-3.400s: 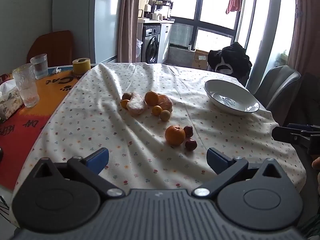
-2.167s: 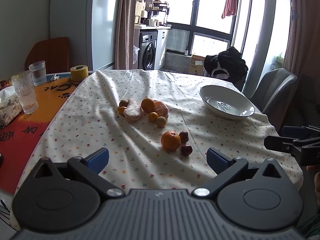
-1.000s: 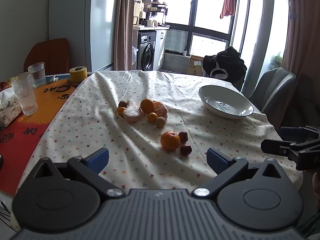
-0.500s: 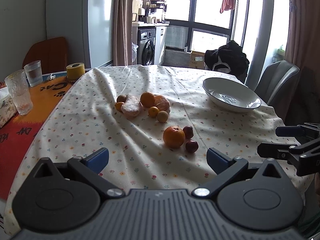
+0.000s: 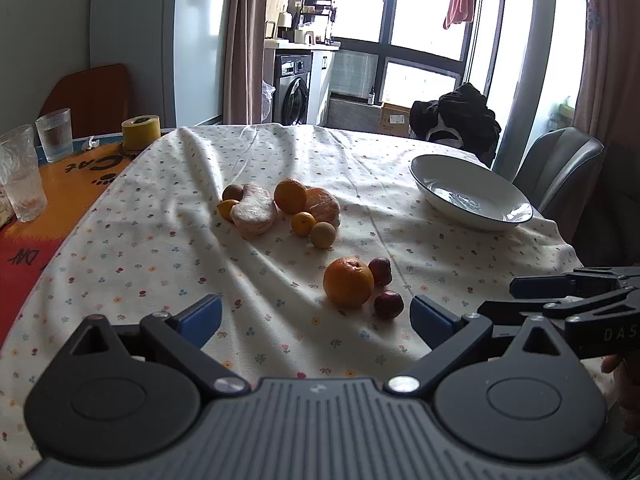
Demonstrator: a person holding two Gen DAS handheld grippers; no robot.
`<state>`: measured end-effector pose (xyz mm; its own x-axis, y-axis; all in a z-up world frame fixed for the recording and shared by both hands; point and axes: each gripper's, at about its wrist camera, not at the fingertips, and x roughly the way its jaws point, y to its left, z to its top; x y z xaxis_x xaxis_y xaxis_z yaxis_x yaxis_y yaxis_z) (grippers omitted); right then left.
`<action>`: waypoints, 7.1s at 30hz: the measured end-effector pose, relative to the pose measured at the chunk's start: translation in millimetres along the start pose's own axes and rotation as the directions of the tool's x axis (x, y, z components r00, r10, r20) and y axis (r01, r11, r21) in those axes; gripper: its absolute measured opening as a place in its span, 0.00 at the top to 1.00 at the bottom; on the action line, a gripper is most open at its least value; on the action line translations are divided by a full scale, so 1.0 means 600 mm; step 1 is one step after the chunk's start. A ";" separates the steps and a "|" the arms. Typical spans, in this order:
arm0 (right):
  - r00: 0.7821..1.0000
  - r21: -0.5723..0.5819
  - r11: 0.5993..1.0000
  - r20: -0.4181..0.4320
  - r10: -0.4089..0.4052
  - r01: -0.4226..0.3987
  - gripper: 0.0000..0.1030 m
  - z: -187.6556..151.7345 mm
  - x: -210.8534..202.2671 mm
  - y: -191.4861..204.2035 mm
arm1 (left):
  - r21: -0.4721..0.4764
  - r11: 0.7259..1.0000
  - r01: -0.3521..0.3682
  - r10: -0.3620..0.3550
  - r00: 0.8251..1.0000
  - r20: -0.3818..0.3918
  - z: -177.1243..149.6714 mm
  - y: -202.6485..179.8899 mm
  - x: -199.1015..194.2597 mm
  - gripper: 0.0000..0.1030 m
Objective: Organize fruits
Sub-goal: 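Grasp the small red fruit with the right gripper while the left gripper grasps the large orange, then carry the red fruit and orange in both grippers over the white bowl, then lower both fruits into the white bowl and open both grippers, then move both open grippers back from the bowl toward the fruit pile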
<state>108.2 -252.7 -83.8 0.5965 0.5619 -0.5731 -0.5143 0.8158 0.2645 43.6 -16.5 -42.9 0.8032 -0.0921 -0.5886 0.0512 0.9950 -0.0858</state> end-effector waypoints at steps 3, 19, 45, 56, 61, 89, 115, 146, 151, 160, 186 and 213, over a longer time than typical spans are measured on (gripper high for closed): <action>1.000 -0.023 1.000 -0.012 0.018 -0.019 0.32 0.004 0.014 0.005 | -0.018 1.000 0.008 -0.008 1.000 -0.011 0.002 0.005 0.012 0.09; 0.989 -0.047 0.995 -0.118 0.087 -0.093 0.64 0.031 0.109 0.013 | -0.040 0.999 0.022 -0.025 0.997 -0.076 0.017 0.011 0.078 0.42; 0.998 -0.009 1.000 -0.058 0.006 -0.007 0.80 0.028 0.092 -0.034 | -0.007 0.999 0.047 -0.047 0.993 -0.106 0.027 -0.022 0.134 0.50; 1.000 0.029 1.000 -0.013 -0.012 0.012 0.80 0.027 0.072 -0.046 | -0.007 0.998 0.056 -0.057 0.995 -0.083 0.033 -0.036 0.113 0.62; 1.000 0.036 0.999 0.006 -0.026 0.026 0.80 0.025 0.058 -0.044 | 0.001 0.998 0.058 -0.058 0.996 -0.061 0.039 -0.042 0.094 0.62; 0.973 0.122 0.983 0.170 -0.155 0.136 0.80 0.060 -0.001 -0.111 | 0.095 0.992 0.078 -0.081 0.996 0.022 0.116 -0.118 0.093 0.62; 0.965 0.162 0.964 0.126 -0.230 0.209 0.80 0.085 0.046 -0.195 | 0.119 0.984 0.129 -0.125 0.991 -0.042 0.161 -0.175 0.206 0.62; 0.950 0.176 0.941 0.070 -0.306 0.290 0.75 0.100 0.073 -0.274 | 0.175 0.960 0.218 -0.194 0.970 -0.148 0.184 -0.264 0.327 0.62; 0.949 0.197 0.940 0.091 -0.301 0.280 0.67 0.092 0.062 -0.269 | 0.168 0.962 0.218 -0.194 0.970 -0.144 0.186 -0.264 0.324 0.62; 0.945 0.210 0.938 0.119 -0.304 0.276 0.57 0.087 0.043 -0.252 | 0.139 0.972 0.190 -0.179 0.980 -0.084 0.206 -0.225 0.271 0.58; 0.930 0.161 0.952 0.221 -0.293 0.261 0.00 0.083 -0.008 -0.142 | -0.079 0.997 0.024 -0.018 0.998 0.067 0.160 -0.055 0.109 0.07; 0.986 0.038 0.992 0.110 -0.123 0.119 0.00 0.089 0.013 -0.012 | -0.164 0.985 -0.061 0.065 0.998 0.017 0.079 0.081 0.006 0.06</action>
<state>149.3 -246.8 -48.6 0.7191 0.4692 -0.5125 -0.4156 0.8815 0.2239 77.0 33.6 -11.2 0.8150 -0.0266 -0.5788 -0.0958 0.9790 -0.1799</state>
